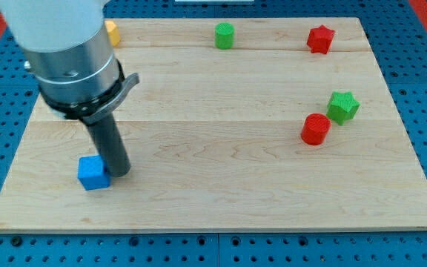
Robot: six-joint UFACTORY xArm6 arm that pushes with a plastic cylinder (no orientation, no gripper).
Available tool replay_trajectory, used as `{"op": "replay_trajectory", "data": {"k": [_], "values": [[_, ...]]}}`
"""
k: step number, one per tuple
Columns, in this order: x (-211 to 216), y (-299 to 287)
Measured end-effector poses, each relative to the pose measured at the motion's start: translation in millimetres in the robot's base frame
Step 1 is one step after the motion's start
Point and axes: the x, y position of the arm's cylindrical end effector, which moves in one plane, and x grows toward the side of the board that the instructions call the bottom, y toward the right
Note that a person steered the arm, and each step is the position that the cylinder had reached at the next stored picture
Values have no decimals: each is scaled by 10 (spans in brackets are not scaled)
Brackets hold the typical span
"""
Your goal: Move the yellow heart towards bottom center
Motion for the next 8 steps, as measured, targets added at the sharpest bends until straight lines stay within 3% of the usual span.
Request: {"op": "replay_trajectory", "data": {"k": [2, 3, 5, 7, 8], "values": [[123, -392], [-92, -217], [-869, -40], [-1875, 524], [-2191, 384]]}}
